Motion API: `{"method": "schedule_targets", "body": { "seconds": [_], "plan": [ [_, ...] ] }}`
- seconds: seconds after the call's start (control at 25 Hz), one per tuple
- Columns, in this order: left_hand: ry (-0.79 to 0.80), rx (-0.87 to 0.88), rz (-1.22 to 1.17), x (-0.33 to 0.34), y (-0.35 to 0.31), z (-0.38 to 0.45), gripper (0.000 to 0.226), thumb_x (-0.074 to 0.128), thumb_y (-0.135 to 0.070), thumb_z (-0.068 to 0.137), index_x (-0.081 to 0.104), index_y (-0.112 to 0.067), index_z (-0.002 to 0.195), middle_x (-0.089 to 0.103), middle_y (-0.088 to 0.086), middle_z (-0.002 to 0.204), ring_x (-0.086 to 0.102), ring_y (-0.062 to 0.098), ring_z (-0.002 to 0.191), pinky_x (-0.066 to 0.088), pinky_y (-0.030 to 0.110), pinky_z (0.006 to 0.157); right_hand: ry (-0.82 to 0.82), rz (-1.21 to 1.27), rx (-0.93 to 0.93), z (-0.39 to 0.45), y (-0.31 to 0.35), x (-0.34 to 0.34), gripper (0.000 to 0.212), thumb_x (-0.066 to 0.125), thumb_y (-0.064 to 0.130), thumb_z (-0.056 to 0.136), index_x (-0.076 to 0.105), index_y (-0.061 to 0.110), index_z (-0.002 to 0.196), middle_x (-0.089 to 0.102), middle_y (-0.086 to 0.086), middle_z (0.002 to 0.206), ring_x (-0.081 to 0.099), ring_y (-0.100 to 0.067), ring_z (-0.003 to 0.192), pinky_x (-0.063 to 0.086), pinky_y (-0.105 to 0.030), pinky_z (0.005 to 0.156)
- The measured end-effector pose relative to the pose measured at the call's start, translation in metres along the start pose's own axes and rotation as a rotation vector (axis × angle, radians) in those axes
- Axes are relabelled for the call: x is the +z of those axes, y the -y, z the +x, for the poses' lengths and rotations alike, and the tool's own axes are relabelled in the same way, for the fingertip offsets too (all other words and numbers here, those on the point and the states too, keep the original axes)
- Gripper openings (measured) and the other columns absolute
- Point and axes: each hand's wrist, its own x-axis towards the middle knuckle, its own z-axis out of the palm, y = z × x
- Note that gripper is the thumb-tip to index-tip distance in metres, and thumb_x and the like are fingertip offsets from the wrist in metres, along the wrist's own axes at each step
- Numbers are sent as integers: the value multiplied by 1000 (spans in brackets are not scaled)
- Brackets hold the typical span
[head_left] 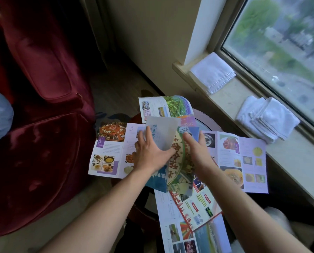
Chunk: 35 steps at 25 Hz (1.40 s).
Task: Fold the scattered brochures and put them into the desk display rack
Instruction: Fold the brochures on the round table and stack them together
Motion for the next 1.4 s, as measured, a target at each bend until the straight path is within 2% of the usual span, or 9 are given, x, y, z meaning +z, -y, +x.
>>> {"method": "schedule_targets", "body": {
  "seconds": [0.2, 0.32, 0.44, 0.52, 0.68, 0.84, 1.04, 1.2, 1.4],
  "plan": [
    [36, 12, -144, 4, -10, -6, 123, 60, -85, 55, 5, -37, 154, 24, -2, 155, 30, 27, 140, 41, 53, 106, -131, 51, -85, 8, -11, 21, 98, 61, 63, 86, 1, 37, 159, 35, 9, 150, 43, -19, 133, 41, -45, 107],
    [29, -73, -337, 0, 6, 0, 93, 67, -52, 78, 17, -30, 153, 51, 1, 140, 53, 25, 123, 48, 49, 100, -223, -53, -78, 7, -27, 10, 77, 70, 44, 88, 27, 31, 151, 48, 11, 134, 60, -18, 116, 52, -44, 97],
    [99, -176, -314, 5, 28, -2, 57, 62, -21, 87, 38, -26, 139, 64, -3, 118, 65, 18, 96, 57, 41, 80, -251, -240, -21, 3, -53, 2, 40, 70, 35, 84, 47, 30, 117, 64, 2, 120, 65, -12, 90, 57, -37, 73],
    [115, -142, -179, 13, 38, -9, 42, 62, -19, 89, 44, -25, 125, 62, -2, 121, 63, 18, 97, 56, 36, 75, -276, -401, -55, 1, -71, 1, 44, 72, 32, 83, 42, 31, 115, 60, 1, 120, 57, -5, 87, 53, -35, 74],
    [120, -39, 83, 34, 57, -20, 40, 62, -21, 89, 42, -18, 124, 53, 5, 129, 57, 25, 110, 53, 39, 85, -280, -720, -95, -3, -98, 3, 86, 66, 37, 85, 18, 25, 155, 44, -4, 141, 55, -25, 114, 48, -43, 89],
    [27, 69, 273, 44, 74, -21, 61, 67, -27, 87, 34, -17, 138, 39, 7, 140, 48, 26, 123, 49, 36, 96, -296, -965, -187, -2, -111, 3, 87, 67, 41, 85, 20, 19, 154, 45, -7, 142, 51, -26, 123, 50, -41, 93],
    [31, 337, 456, 56, 77, -19, 75, 61, -34, 89, 21, -24, 152, 15, 4, 159, 17, 25, 145, 26, 40, 117, -598, -949, -119, 12, -105, -79, 79, 66, 43, 88, 30, 12, 152, 43, -15, 150, 43, -33, 135, 35, -51, 111],
    [91, 408, 587, 87, 70, -27, 74, 57, -32, 93, 15, -27, 154, -1, 7, 165, 1, 28, 152, 12, 42, 122, -527, -1128, -104, 25, -105, -128, 58, 65, 43, 86, 50, 14, 134, 55, -11, 128, 53, -31, 113, 43, -47, 93],
    [55, 403, 685, 86, 61, -22, 74, 64, -31, 90, 19, -24, 147, 4, 12, 163, 11, 32, 148, 24, 44, 119, -445, -1298, -224, 37, -100, -102, 41, 68, 45, 79, 57, 19, 108, 57, -4, 100, 53, -25, 91, 46, -40, 76]
  ]
}}
